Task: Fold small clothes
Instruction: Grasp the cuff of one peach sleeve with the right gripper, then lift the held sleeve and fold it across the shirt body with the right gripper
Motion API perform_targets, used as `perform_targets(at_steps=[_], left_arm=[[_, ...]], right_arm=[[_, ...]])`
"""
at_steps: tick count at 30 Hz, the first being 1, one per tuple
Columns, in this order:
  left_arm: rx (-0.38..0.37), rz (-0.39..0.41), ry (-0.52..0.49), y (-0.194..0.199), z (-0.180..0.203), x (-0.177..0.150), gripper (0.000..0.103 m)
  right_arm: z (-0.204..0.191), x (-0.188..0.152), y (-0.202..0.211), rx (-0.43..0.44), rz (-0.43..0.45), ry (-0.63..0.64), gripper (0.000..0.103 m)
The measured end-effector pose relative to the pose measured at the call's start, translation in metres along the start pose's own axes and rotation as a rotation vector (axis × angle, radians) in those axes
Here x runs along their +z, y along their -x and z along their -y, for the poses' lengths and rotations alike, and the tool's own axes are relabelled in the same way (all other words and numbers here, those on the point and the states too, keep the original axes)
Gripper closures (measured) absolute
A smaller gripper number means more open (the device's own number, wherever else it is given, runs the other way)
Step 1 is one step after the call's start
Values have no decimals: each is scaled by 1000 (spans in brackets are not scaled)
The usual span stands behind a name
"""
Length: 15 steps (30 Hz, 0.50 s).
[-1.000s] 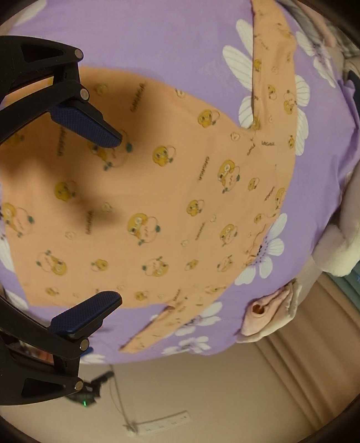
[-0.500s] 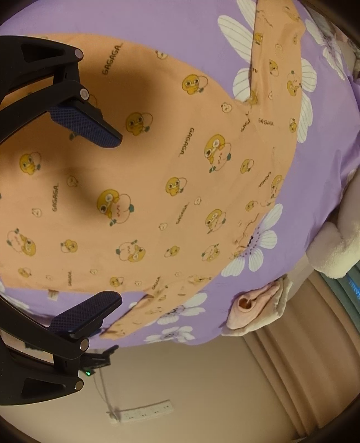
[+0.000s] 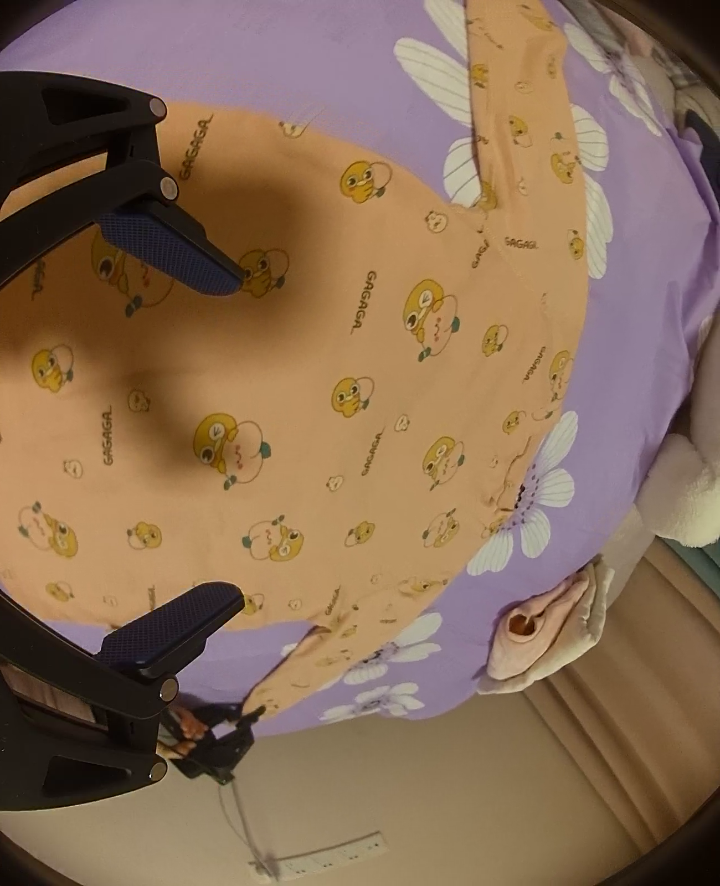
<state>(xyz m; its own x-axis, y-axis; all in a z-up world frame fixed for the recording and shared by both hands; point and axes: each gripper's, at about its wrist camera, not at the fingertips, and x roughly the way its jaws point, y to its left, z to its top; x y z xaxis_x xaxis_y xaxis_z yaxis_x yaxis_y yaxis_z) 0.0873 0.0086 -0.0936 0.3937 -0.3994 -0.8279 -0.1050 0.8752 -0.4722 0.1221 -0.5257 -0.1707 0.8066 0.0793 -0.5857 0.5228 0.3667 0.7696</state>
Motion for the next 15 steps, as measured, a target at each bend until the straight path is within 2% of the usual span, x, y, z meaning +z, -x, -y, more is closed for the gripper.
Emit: perform_targets(at_steps=[3, 7, 9, 15], left_arm=[[33, -2, -14, 3, 0, 1, 1], [48, 0, -16, 9, -3, 0, 1], [68, -1, -17, 12, -5, 0, 1], [109, 29, -38, 25, -9, -2, 1]], right_arm=[[1, -7, 16, -3, 14, 84, 95], [-47, -18, 34, -9, 34, 246, 95], [-21, -24, 46, -11, 45, 304, 95], [-54, -43, 39, -36, 49, 500, 95]])
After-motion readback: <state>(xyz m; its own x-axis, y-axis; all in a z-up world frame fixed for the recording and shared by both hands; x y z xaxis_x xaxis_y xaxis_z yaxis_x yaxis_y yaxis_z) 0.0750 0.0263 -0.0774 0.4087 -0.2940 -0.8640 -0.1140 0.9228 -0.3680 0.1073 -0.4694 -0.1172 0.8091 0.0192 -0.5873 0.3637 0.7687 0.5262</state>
